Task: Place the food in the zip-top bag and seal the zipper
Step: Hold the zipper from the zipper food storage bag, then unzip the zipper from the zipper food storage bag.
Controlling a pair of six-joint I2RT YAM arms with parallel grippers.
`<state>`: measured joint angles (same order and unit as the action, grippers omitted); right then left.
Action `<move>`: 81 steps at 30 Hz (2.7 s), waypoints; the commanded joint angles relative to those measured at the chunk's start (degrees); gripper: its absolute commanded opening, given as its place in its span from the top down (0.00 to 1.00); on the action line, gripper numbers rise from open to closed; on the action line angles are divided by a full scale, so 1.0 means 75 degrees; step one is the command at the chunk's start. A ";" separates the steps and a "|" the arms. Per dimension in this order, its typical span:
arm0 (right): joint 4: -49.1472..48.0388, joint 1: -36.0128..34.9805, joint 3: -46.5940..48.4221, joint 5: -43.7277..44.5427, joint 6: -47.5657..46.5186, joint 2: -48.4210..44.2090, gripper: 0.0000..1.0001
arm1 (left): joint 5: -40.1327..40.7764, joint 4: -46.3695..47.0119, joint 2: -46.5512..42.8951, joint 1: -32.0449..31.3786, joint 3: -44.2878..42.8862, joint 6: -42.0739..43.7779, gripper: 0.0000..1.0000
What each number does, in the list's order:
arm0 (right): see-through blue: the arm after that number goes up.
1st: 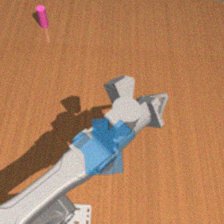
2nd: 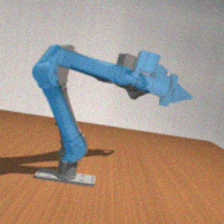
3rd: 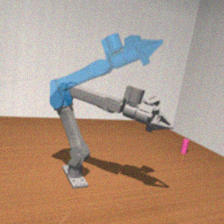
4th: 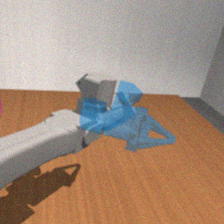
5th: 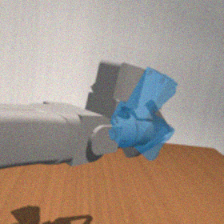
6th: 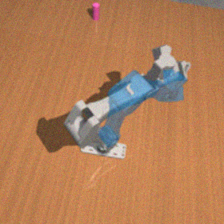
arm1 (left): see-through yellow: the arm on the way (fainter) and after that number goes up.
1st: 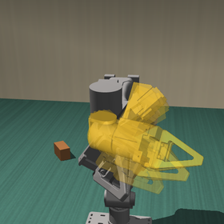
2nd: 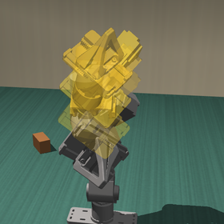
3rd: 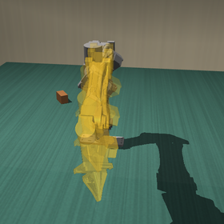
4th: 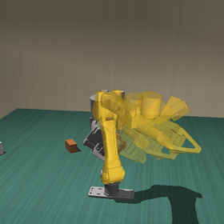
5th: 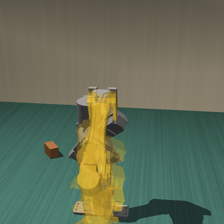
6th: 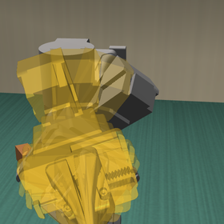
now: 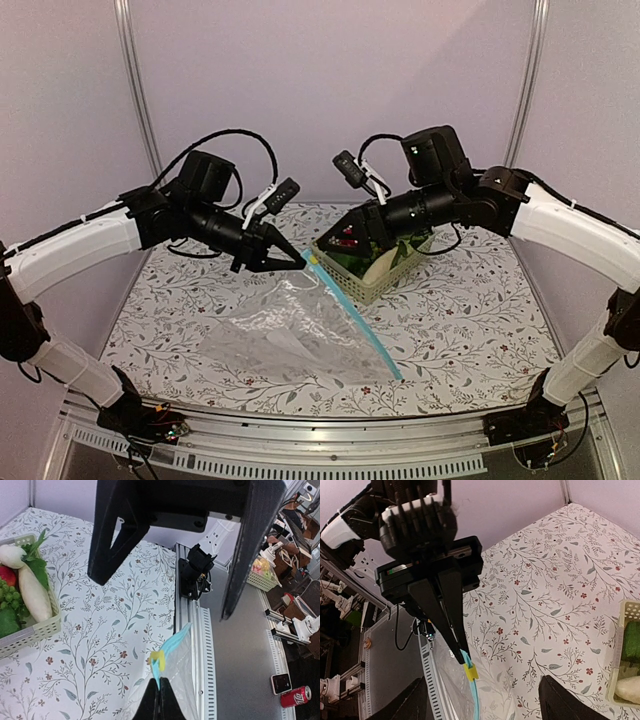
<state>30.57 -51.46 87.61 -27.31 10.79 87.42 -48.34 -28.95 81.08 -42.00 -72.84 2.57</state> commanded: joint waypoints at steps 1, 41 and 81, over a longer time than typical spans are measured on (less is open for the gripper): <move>-0.0702 0.0030 -0.0054 -0.0779 0.0311 0.0332 0.27 | 0.0074 0.0150 -0.0294 -0.0028 0.0157 0.0132 1.00; -0.0850 0.0036 -0.0299 -0.1694 0.0229 0.0630 0.97 | 0.0183 0.0557 -0.0292 0.0103 0.0276 -0.0260 1.00; -0.0426 -0.0087 -0.0361 -0.0790 -0.0103 0.0705 1.00 | 0.0231 0.1086 -0.0585 0.0419 0.0523 -0.0651 1.00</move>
<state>24.40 -52.07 85.80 -34.54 10.44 92.47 -46.81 -22.63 78.85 -40.21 -69.47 -1.98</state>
